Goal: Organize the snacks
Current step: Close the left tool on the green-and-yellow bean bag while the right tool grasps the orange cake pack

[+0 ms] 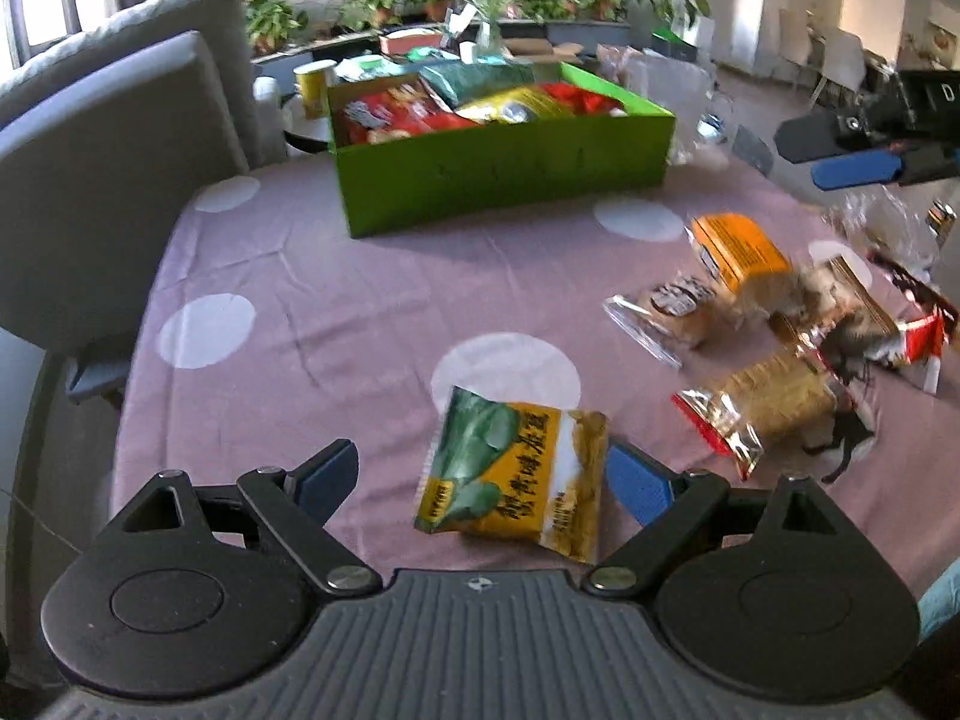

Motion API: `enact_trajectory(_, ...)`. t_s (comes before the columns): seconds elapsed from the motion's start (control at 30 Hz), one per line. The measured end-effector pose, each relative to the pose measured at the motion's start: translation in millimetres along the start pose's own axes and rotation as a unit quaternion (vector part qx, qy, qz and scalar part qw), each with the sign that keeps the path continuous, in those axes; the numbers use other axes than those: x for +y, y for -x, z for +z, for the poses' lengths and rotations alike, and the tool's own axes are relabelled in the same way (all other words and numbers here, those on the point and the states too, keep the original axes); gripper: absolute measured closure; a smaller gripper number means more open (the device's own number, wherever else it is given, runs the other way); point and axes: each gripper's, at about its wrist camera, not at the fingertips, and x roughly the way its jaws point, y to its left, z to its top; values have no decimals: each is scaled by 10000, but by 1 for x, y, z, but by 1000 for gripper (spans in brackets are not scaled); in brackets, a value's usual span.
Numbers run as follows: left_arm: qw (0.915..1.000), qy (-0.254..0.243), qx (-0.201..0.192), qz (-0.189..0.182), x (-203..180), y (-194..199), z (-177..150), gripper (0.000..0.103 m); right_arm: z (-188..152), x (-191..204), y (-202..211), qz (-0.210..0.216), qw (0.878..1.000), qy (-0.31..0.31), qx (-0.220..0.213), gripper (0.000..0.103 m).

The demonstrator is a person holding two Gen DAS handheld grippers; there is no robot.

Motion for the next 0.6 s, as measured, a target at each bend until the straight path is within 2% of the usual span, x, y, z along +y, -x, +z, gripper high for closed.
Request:
enact_trajectory(0.2,9994,-257,223,21,-10,-16,-4,14,-9,2,-6,-167,9997,73,138,43)
enact_trajectory(0.4,9996,-45,276,9,-6,-23,-4,14,-14,-2,-11,-376,9990,18,226,42)
enact_trajectory(0.5,9996,71,252,-85,-3,-23,-4,22,-16,-4,-12,-374,9989,-41,268,42)
enact_trajectory(0.57,9997,53,206,-93,-3,-22,-3,37,-16,-3,-13,-392,9988,-47,285,42)
enact_trajectory(0.6,9997,64,211,-92,-2,-21,-2,38,-16,-3,-13,-415,9987,-47,295,42)
